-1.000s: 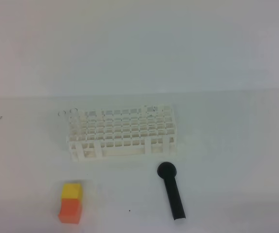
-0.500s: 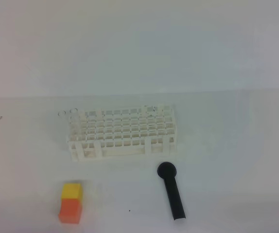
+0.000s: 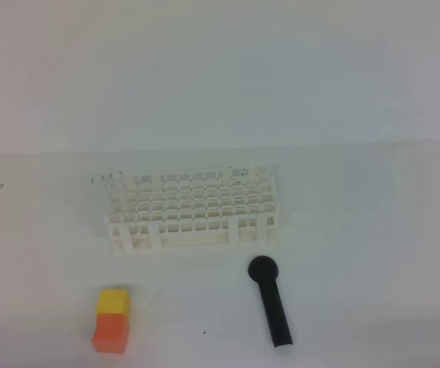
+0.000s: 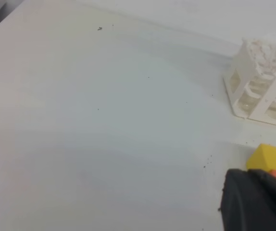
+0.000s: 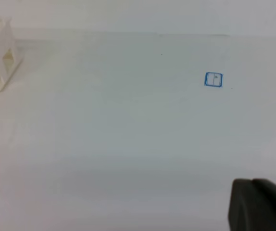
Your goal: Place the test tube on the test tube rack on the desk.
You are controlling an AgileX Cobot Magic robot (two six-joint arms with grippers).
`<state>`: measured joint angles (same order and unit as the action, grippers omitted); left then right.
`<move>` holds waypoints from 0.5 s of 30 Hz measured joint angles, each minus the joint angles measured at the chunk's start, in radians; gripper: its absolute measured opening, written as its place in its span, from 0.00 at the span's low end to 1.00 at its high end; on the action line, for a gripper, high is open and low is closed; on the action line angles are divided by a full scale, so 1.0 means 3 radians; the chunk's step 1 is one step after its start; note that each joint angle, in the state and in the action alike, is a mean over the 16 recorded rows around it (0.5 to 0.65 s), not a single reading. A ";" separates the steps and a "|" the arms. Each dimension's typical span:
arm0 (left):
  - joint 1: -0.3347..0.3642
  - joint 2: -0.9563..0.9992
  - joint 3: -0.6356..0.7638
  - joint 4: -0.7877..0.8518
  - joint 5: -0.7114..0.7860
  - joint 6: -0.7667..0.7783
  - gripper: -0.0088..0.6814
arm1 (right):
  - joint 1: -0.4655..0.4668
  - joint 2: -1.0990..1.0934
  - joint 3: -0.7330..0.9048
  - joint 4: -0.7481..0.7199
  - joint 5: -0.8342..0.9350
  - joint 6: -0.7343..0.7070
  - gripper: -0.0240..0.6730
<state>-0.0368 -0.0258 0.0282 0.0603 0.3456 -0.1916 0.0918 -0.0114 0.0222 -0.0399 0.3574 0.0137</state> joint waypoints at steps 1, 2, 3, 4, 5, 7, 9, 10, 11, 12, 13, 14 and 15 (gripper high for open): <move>0.0000 0.0000 0.0000 0.0000 0.0000 0.0000 0.01 | 0.0000 0.0000 0.0000 0.0000 0.0000 0.0000 0.03; 0.0000 0.0000 0.0000 0.0000 0.0000 0.0000 0.01 | 0.0000 0.0000 0.0000 0.0000 0.0001 0.0000 0.03; 0.0000 0.0000 0.0000 0.0000 0.0000 0.0000 0.01 | 0.0000 0.0000 0.0000 0.0000 0.0001 0.0000 0.03; 0.0000 0.0000 0.0000 0.0000 0.0004 0.0000 0.01 | 0.0000 0.0000 0.0000 0.0000 0.0001 0.0000 0.03; 0.0000 0.0000 0.0000 0.0000 0.0004 0.0000 0.01 | 0.0000 0.0000 0.0000 0.0000 0.0002 0.0000 0.03; 0.0000 0.0000 0.0000 0.0000 0.0004 0.0000 0.01 | 0.0000 0.0000 0.0000 0.0000 0.0002 0.0000 0.03; 0.0000 0.0000 0.0000 0.0000 0.0004 0.0000 0.01 | 0.0000 0.0000 0.0000 0.0000 0.0003 0.0000 0.03; 0.0000 0.0000 0.0000 0.0000 0.0004 0.0000 0.01 | 0.0000 0.0000 0.0000 0.0000 0.0003 0.0000 0.03; 0.0000 0.0000 0.0000 0.0000 0.0004 0.0000 0.01 | 0.0000 0.0000 0.0000 0.0000 0.0003 0.0000 0.03; 0.0000 0.0000 0.0000 0.0000 0.0007 0.0000 0.01 | 0.0000 0.0000 0.0000 0.0000 0.0003 0.0000 0.03; 0.0000 0.0000 0.0006 0.0000 0.0007 0.0000 0.01 | 0.0000 0.0000 0.0000 0.0000 0.0003 0.0000 0.03; 0.0000 0.0000 0.0006 0.0000 0.0007 0.0000 0.01 | 0.0000 0.0000 0.0000 0.0000 0.0003 0.0000 0.03; 0.0000 0.0000 0.0006 0.0000 0.0004 0.0000 0.01 | 0.0000 0.0000 0.0000 0.0000 0.0003 0.0000 0.03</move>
<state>-0.0368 -0.0258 0.0301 0.0604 0.3467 -0.1915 0.0918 -0.0114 0.0222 -0.0399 0.3584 0.0137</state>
